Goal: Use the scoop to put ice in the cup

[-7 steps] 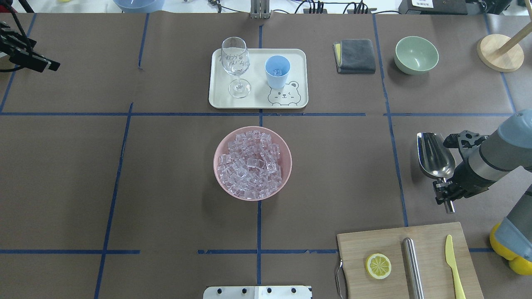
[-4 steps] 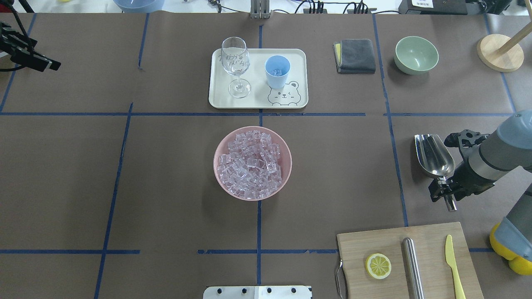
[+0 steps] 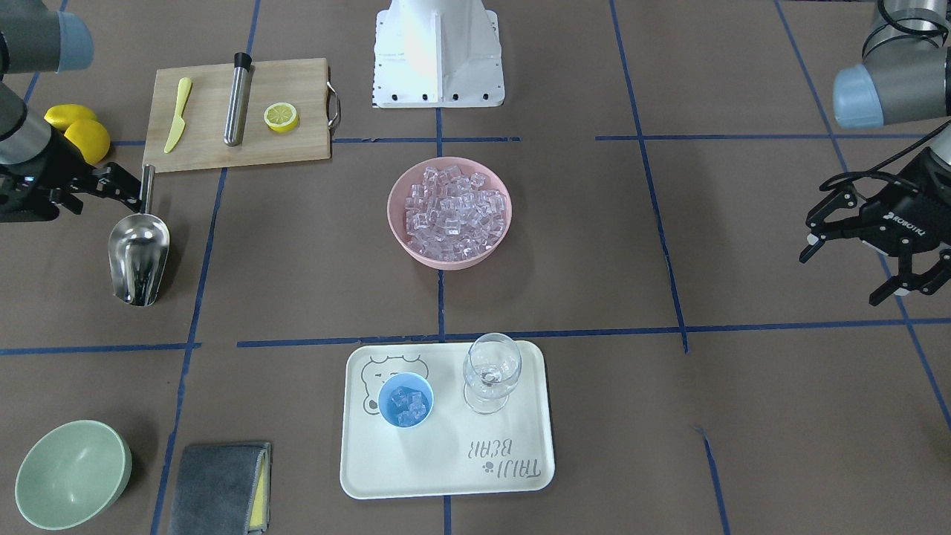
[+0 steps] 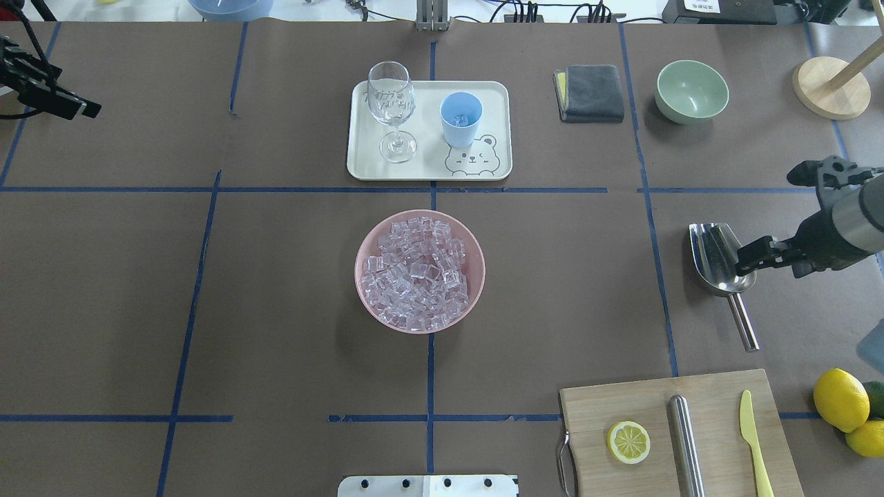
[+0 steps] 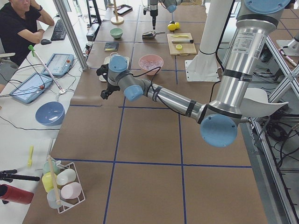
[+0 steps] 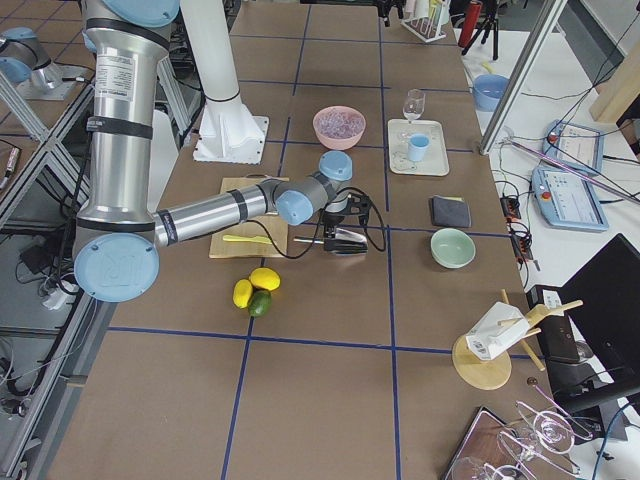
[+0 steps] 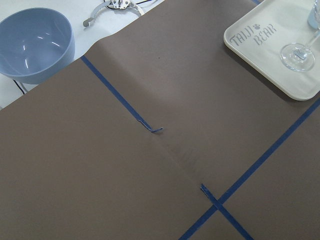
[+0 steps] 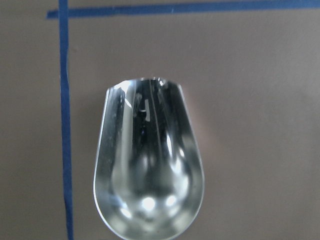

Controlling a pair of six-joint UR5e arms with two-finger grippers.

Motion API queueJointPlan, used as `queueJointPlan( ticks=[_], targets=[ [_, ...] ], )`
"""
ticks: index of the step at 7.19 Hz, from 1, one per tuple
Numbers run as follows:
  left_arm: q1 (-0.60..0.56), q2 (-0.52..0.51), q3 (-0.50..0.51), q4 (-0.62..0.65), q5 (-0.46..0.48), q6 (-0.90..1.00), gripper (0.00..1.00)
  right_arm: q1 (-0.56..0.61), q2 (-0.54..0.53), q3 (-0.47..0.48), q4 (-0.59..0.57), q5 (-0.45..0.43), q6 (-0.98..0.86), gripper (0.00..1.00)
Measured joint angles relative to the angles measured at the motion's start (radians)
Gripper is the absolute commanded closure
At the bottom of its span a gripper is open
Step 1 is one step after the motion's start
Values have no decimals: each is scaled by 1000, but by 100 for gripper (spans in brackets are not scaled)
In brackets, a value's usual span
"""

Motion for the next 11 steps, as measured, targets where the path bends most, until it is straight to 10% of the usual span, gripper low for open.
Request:
queueJointPlan(
  ticks=[7, 11],
  targets=[
    [-100, 85, 18, 201, -9, 36, 0, 477, -18, -83, -295, 87, -900, 0],
    [-244, 207, 18, 379, -10, 269, 0, 565, 9, -179, -301, 137, -1032, 0]
  ],
)
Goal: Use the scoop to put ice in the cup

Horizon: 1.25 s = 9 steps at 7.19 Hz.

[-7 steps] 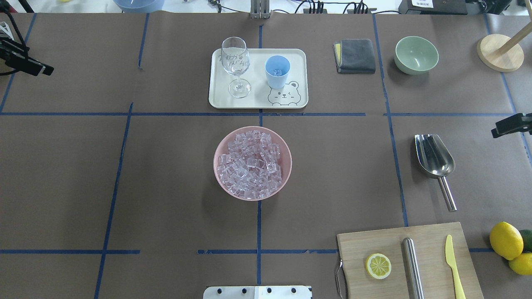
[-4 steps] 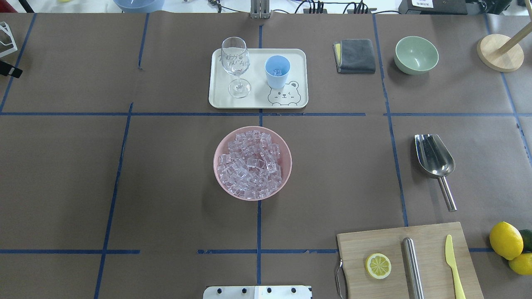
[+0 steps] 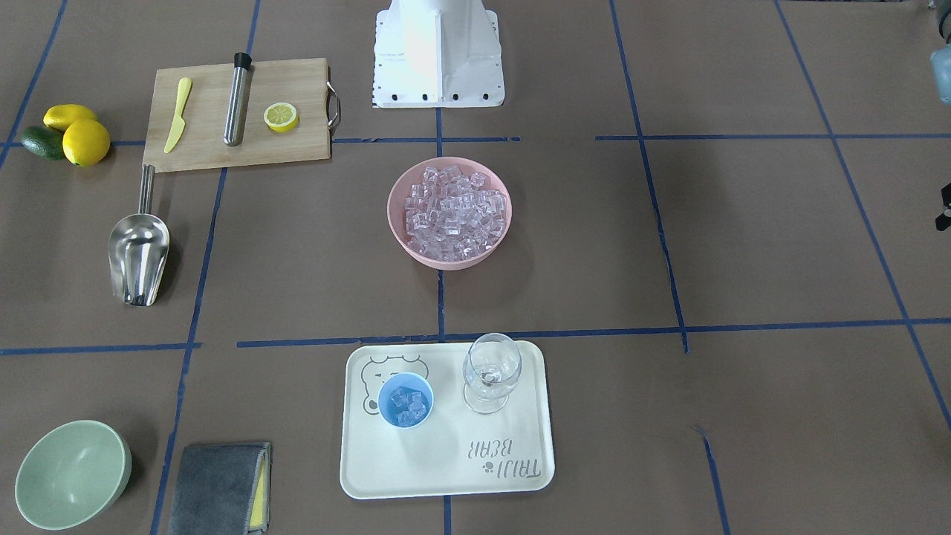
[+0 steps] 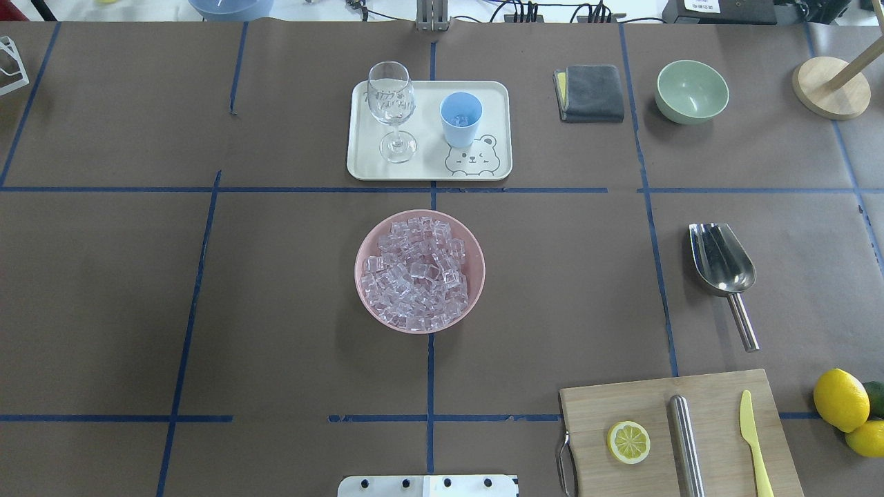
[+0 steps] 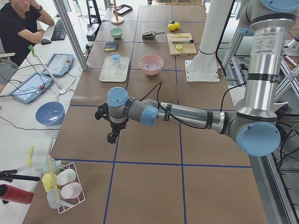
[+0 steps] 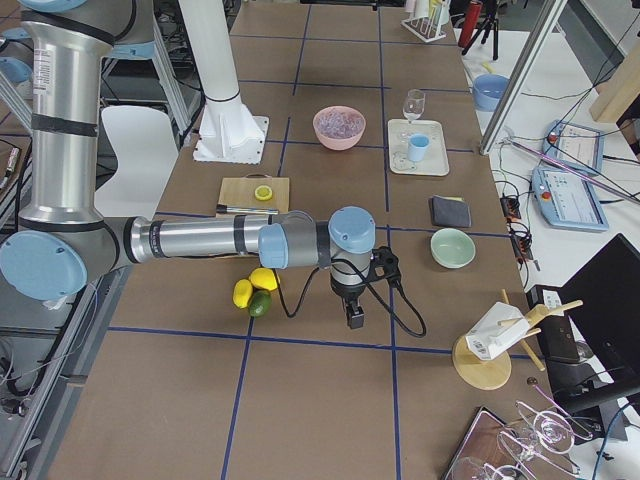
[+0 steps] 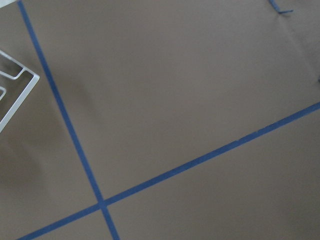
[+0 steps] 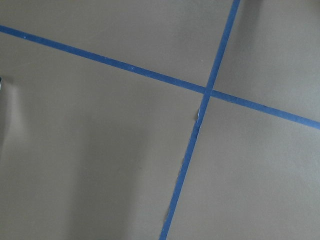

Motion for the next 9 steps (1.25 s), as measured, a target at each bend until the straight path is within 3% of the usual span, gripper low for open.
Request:
queueJointPlan(
  ticks=[5, 9],
  targets=[
    [-60, 20, 37, 85, 7, 82, 0, 18, -6, -12, -2, 46, 82, 0],
    [-64, 2, 51, 164, -25, -78, 0, 27, -8, -12, -3, 96, 170, 0]
  ],
)
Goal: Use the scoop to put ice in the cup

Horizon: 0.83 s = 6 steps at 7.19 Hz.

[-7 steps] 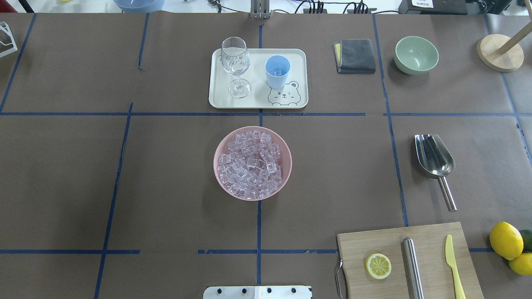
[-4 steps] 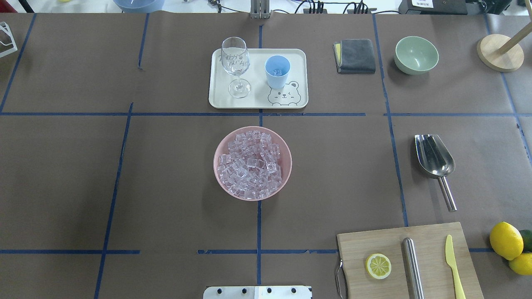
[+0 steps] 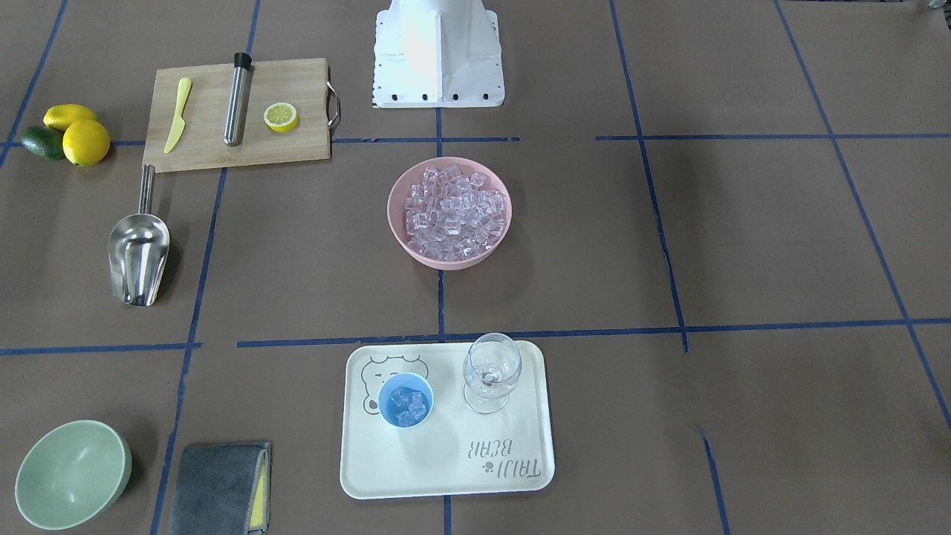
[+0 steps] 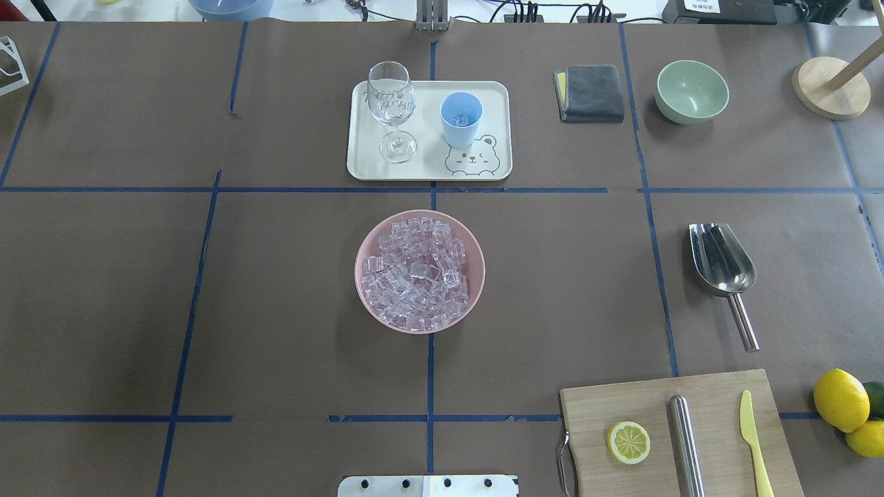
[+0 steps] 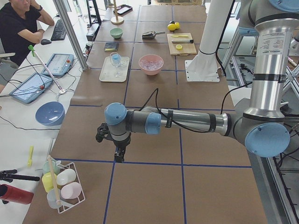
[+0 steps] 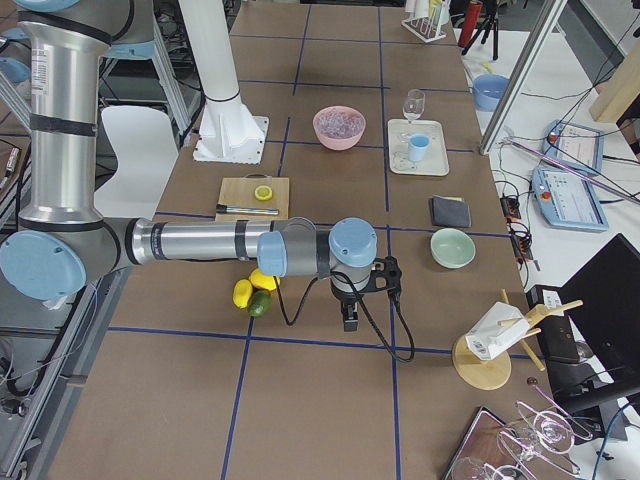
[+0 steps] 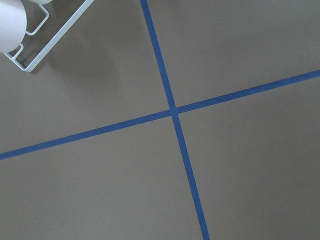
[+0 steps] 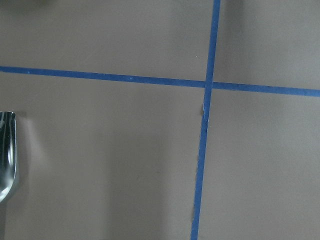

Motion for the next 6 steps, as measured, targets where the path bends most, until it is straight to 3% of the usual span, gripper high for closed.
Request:
queueJointPlan(
  ticks=[6],
  targets=[
    [0, -2, 1, -3, -44, -58, 0, 43, -5, -13, 0, 22, 17, 0]
  ],
)
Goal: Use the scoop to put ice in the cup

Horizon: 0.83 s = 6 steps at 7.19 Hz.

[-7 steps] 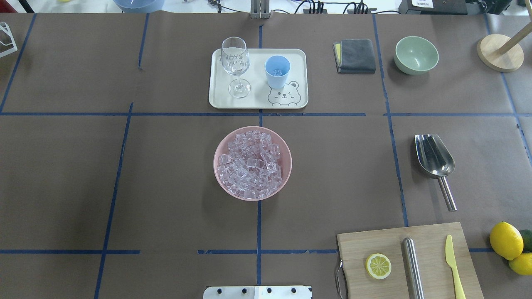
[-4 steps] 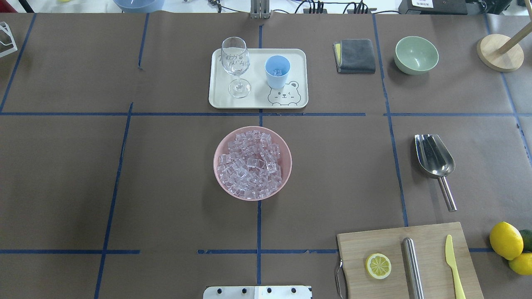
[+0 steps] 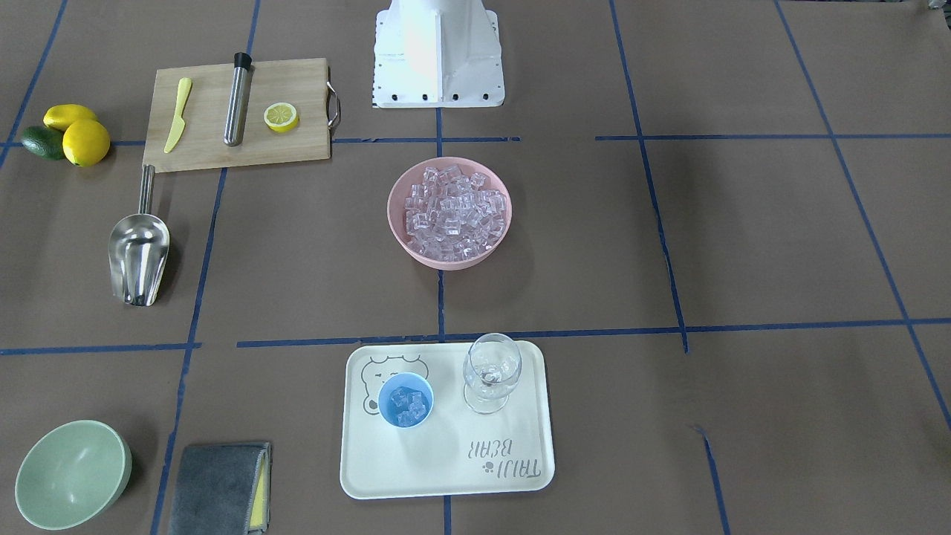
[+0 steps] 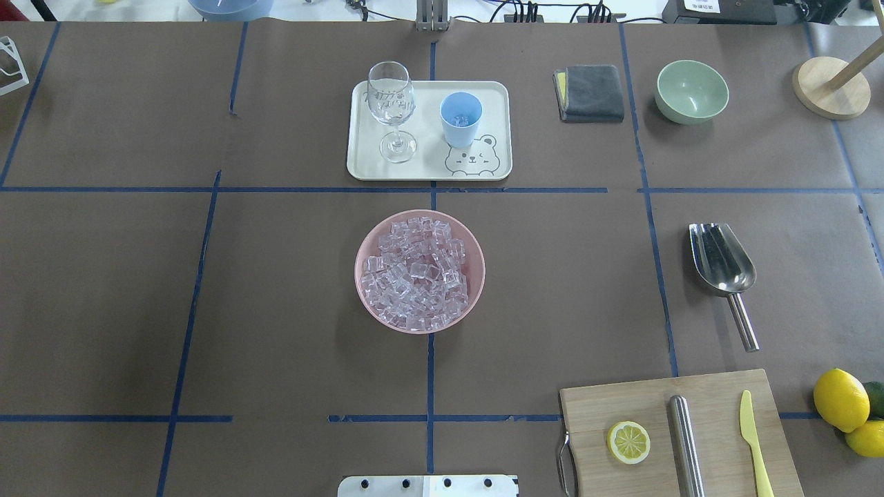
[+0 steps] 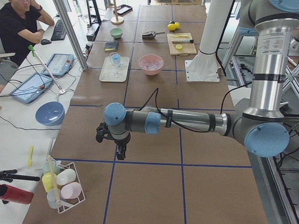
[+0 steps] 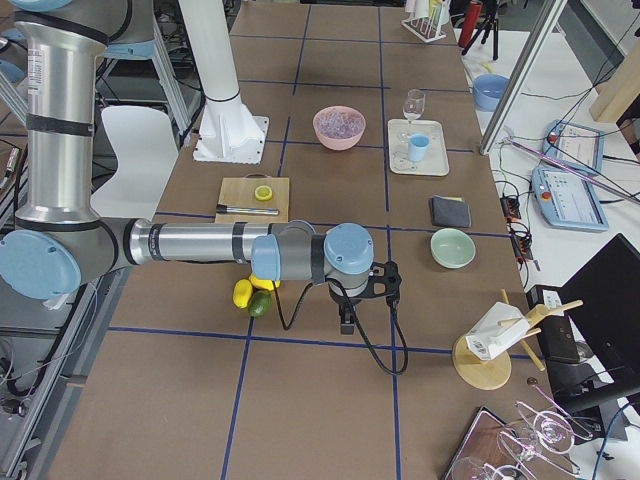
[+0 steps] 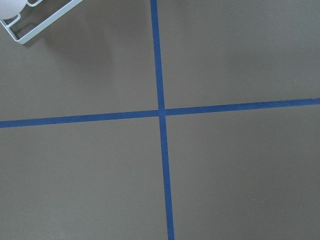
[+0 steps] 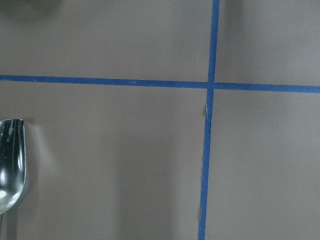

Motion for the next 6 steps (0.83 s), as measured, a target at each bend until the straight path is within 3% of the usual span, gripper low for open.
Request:
queueJointPlan(
  ticks=[6],
  targets=[
    [0, -6, -5, -2, 0, 0, 0, 40, 6, -28, 3, -33, -6, 0]
  ],
)
